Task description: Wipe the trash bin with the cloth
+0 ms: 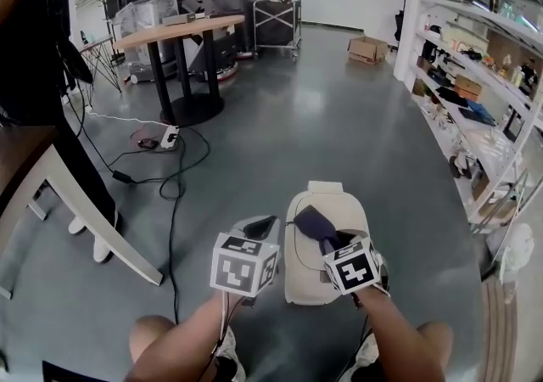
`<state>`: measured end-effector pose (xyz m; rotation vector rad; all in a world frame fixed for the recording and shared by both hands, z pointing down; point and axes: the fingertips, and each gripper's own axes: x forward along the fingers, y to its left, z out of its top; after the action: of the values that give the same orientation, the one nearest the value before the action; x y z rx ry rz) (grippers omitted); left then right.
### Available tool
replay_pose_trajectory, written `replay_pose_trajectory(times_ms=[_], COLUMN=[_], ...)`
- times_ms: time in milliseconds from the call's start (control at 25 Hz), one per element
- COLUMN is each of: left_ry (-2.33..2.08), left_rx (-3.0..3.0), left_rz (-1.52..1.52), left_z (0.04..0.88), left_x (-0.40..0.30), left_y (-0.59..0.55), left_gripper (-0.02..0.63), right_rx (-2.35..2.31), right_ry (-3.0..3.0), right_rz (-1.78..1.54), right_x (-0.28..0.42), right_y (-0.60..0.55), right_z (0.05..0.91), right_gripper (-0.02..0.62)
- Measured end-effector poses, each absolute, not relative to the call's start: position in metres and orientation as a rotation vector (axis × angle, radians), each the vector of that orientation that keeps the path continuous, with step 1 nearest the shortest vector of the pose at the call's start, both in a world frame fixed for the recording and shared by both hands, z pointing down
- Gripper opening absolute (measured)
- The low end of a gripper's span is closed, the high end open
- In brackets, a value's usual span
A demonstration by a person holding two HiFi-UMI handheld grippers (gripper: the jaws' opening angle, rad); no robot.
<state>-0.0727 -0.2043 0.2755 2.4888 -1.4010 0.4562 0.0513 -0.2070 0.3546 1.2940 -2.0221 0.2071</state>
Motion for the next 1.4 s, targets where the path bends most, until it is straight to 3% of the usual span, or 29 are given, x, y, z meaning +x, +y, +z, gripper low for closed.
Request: replay_pose_trajectory(times_ms=[1400], left_ry=[-1.404], left_rx=[2.473], left_rz=[0.498], left_z=[0.299], left_x=[-0.057], left_y=[-0.187], left_gripper=[-0.003], right_rx=[1.484], right_ry=[-1.926], right_rz=[0.256], right_x=[0.151], right_y=[-0.199], right_z=[0.363], right_gripper=[0.1])
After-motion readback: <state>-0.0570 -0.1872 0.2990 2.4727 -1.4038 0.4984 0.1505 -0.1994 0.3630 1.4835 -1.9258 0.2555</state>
